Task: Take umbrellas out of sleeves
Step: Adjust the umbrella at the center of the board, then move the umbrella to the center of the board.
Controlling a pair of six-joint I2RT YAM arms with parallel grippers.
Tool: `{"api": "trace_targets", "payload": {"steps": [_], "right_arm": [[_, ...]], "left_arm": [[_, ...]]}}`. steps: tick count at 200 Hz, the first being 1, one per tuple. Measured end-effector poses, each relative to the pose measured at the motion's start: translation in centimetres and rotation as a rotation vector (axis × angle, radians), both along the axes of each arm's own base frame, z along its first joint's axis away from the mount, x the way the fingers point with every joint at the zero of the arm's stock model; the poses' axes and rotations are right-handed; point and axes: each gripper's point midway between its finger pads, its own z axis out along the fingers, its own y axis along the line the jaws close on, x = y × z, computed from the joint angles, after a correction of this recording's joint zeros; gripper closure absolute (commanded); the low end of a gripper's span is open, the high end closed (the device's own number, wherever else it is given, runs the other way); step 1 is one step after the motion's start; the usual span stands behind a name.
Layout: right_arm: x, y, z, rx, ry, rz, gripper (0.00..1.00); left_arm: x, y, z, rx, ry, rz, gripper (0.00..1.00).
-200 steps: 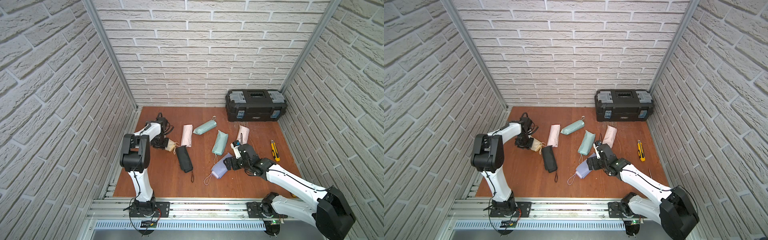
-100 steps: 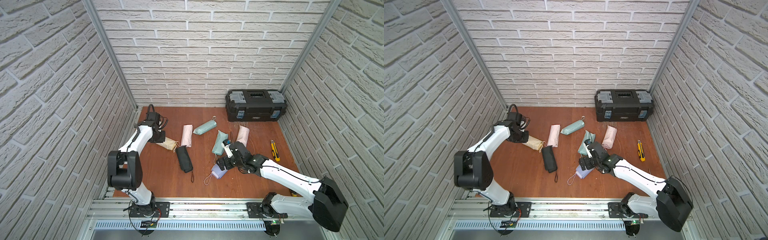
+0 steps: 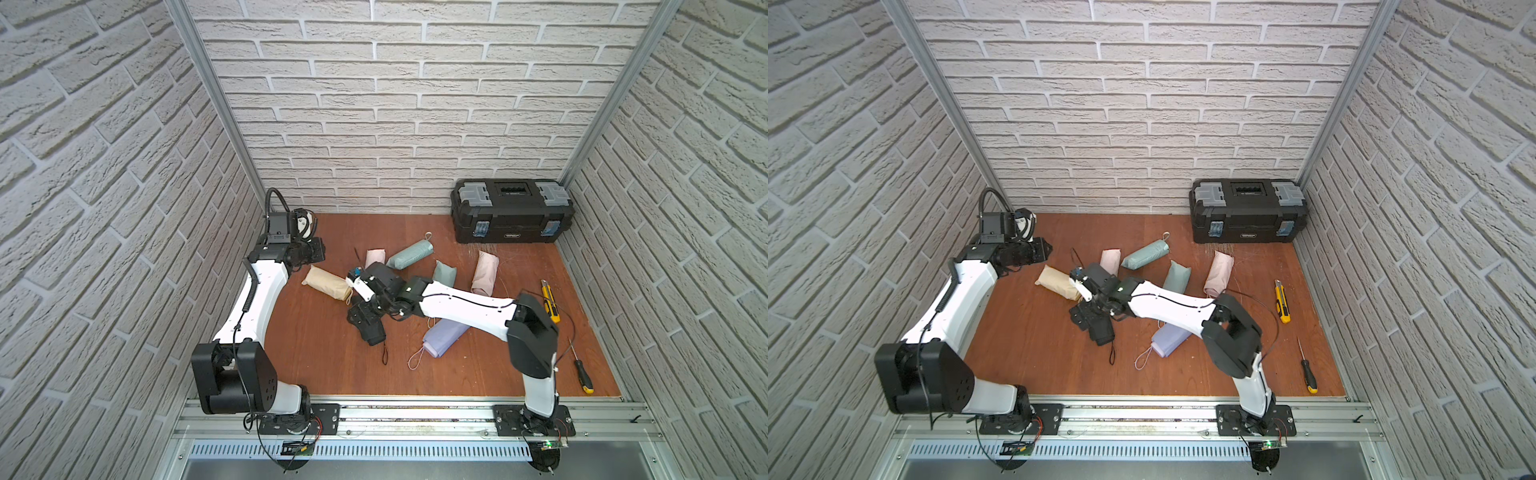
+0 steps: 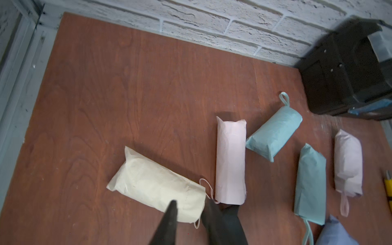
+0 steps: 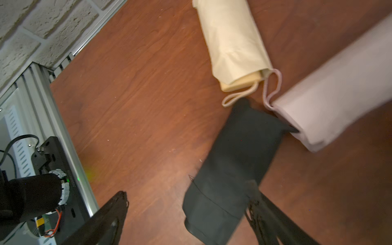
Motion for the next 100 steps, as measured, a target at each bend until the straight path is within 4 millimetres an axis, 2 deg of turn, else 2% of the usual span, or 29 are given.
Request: {"api": "trace_targets", "payload": {"steps": [21,28,30,63,100], "right_arm": [[0.3,2.3,-1.4,-0.001,0.046,0.006,0.08],[0.3,2.8,-2.0,-0.008,0.065,0.005,0.08],[0.2,3.0,-2.1,-0.009,0.073,0.004,0.08],[0.5,3.7,-4.8,-0.044,0.154,-0.021,0.07],[0.7,2.3,-7.0,-0.088,0.226,-0.080,0.08]], "left_arm": [[-0.9,0.3,-0.1,-0.022,-0.009,0.016,0.22],[-1.2,0.3,-0.1,-0.024,-0.013,0.022,0.04],[-1.3,0.4,0.0,-0.022,-0.015,0.021,0.02],[-2.0,0.7,1.3,-0.027,-0.073,0.052,0.02],[-2.4,1.3,3.2,-0.008,-0.151,0.084,0.02]]}}
